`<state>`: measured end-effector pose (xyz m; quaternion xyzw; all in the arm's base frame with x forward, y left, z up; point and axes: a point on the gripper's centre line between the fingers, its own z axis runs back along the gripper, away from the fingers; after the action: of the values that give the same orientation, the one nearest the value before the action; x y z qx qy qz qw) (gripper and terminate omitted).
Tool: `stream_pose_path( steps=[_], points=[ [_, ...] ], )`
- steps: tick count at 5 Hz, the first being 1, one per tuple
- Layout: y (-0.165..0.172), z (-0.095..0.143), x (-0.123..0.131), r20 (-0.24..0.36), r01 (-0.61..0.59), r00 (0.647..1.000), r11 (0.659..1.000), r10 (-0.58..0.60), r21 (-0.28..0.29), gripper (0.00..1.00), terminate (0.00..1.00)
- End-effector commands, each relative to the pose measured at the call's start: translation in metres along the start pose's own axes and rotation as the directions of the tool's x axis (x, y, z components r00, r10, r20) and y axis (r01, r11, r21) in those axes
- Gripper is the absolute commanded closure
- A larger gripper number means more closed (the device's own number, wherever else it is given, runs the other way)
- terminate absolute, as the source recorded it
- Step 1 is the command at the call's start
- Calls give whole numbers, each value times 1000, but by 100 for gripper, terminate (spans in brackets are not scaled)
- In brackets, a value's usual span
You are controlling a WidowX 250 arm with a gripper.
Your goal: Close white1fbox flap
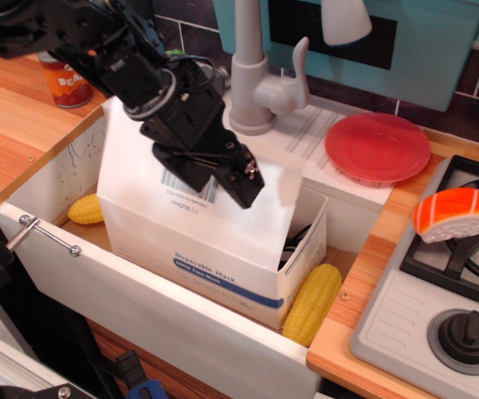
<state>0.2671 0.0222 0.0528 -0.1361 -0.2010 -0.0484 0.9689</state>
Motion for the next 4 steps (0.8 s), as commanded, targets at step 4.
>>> stream_pose_path(
  steps=[4],
  points=[
    [1, -59, -9, 466, 102, 878, 993, -114, 52, 0, 0]
  ],
)
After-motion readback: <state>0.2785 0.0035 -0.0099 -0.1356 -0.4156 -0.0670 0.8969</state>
